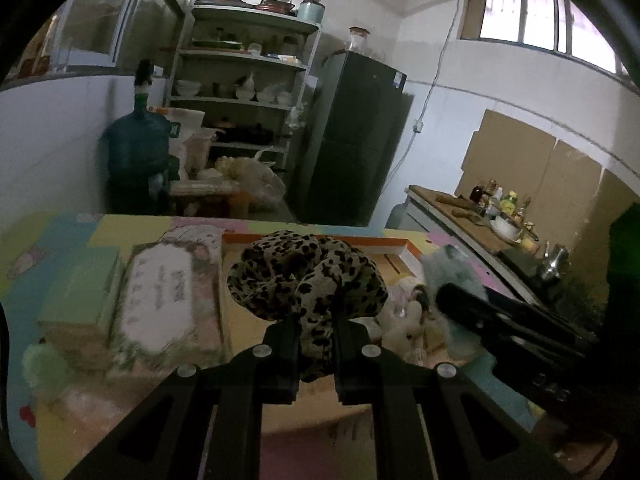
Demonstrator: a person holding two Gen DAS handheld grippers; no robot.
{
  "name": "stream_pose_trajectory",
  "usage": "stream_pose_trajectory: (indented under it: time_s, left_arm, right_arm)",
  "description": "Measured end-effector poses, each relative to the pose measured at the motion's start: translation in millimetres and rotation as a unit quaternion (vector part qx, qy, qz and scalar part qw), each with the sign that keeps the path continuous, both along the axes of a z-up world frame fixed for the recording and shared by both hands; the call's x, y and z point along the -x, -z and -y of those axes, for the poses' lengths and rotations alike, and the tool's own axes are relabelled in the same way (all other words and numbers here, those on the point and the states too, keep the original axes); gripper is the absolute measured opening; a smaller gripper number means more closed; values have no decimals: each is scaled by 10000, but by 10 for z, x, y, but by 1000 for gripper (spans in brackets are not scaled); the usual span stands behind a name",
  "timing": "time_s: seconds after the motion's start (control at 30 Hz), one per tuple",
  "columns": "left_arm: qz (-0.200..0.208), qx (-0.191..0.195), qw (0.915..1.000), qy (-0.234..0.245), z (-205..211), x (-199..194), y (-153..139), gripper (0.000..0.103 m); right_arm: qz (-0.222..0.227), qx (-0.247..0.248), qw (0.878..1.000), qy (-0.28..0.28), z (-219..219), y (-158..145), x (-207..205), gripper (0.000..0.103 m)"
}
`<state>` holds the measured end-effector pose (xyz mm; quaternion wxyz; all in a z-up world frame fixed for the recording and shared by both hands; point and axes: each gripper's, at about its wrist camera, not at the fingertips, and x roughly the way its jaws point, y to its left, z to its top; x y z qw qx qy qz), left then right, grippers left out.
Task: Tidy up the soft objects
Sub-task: 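Carry the leopard scrunchie in the left tool while the right tool carries the tissue pack to the tray, then lower the leopard scrunchie into the tray with the left tool while the right tool releases the tissue pack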
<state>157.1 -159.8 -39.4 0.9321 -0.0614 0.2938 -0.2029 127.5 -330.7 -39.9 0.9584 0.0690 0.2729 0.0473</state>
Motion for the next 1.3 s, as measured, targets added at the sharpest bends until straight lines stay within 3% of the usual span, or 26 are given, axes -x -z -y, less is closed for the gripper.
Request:
stream_pose_trajectory:
  time_s: [0.3, 0.57, 0.93, 1.3]
  left_arm:
    - [-116, -116, 9992, -376, 279, -434, -2, 13]
    - [-518, -311, 9969, -497, 431, -757, 177, 13]
    - [-1039, -349, 9924, -552, 529, -1000, 418, 13]
    - [-1325, -166, 9894, -572, 516, -1126, 555, 14]
  right_arm:
    - [38, 141, 9997, 176, 495, -86, -269, 42]
    - [-111, 245, 9996, -37, 774, -120, -773, 42]
    - [-972, 140, 9942, -429, 773, 297, -1431, 42]
    - [-1044, 97, 9925, -622, 685, 377, -1538, 43]
